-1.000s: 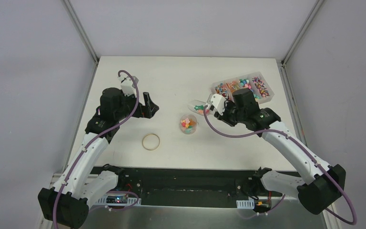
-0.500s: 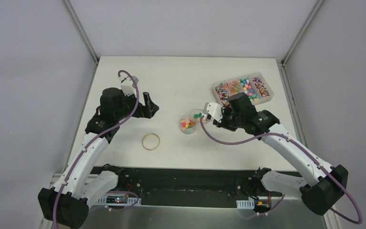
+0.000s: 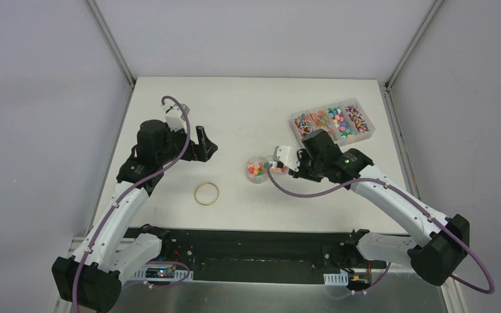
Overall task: Pack the candies
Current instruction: Place the fake candies in the packing bottle.
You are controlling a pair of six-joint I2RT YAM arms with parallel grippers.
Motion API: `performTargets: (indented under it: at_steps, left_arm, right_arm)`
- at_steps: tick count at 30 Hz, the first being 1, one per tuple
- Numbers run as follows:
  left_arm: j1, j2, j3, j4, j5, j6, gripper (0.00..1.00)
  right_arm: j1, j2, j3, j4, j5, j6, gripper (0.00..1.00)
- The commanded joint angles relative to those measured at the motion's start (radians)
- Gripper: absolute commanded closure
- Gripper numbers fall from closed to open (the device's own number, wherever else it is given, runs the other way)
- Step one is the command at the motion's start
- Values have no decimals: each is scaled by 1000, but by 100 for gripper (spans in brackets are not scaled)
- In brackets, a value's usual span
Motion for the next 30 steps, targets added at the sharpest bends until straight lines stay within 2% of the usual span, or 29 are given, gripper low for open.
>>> performTargets:
  at_steps: [1, 30]
  left_arm:
    - [7, -8, -8, 32, 4, 14, 1]
    - [7, -15, -9, 31, 5, 16, 1]
  right_arm:
    - [14, 6, 73, 4, 44, -5, 100]
    - [93, 113, 183, -115, 213, 7, 100]
